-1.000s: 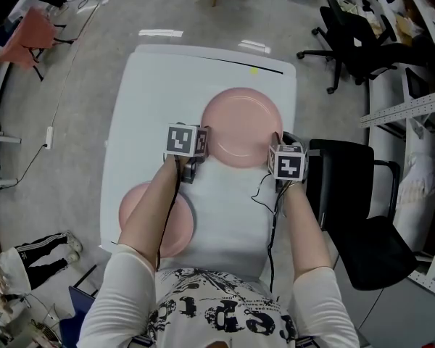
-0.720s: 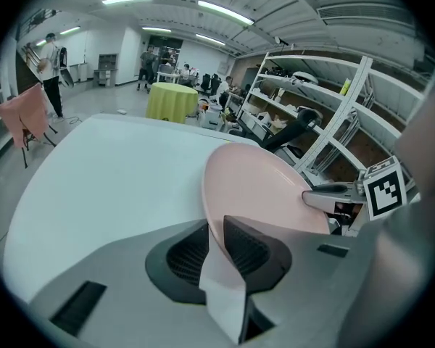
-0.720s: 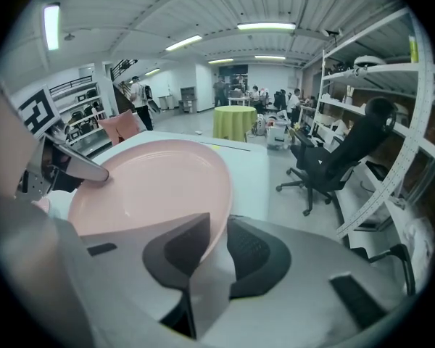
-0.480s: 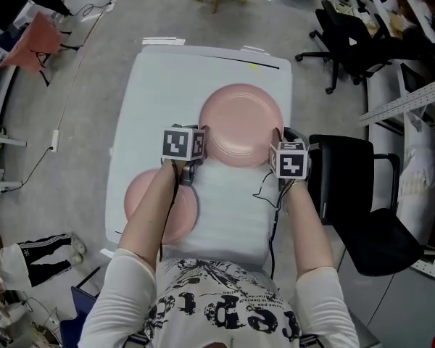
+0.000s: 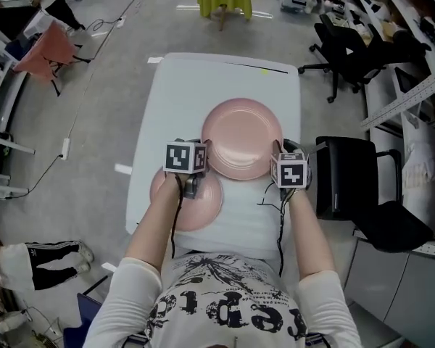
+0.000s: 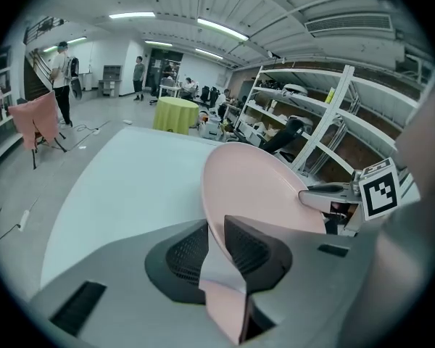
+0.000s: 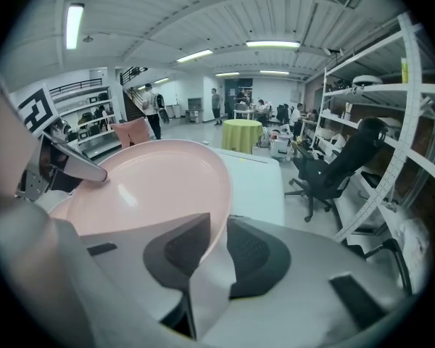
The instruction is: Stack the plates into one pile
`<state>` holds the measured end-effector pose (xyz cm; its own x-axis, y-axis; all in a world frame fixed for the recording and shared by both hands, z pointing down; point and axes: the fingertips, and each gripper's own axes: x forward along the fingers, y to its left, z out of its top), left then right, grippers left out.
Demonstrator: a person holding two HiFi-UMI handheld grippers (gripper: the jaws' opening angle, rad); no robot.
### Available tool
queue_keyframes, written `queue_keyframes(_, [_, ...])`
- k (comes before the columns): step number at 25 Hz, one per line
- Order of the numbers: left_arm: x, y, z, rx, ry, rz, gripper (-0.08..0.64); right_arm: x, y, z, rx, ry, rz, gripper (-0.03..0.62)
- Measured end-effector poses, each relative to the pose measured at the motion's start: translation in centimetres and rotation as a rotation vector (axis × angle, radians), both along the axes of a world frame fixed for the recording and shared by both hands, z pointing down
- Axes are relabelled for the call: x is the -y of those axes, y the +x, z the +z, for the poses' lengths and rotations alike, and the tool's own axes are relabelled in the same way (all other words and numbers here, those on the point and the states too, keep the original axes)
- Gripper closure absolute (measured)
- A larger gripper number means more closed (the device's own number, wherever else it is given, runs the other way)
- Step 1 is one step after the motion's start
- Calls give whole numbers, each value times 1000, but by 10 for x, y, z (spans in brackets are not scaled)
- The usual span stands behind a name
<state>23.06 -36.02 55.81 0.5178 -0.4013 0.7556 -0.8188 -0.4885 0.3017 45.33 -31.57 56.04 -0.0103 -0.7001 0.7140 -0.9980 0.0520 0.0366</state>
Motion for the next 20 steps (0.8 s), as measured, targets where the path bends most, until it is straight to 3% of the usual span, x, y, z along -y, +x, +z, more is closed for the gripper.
queue_keyframes(13, [-84, -178, -9, -32, 4, -2, 479, -85, -178, -10, 10, 11, 10, 512])
queue_keyframes(20, [-122, -235, 12, -17, -7, -12, 479, -124, -234, 11, 6, -22, 25, 512])
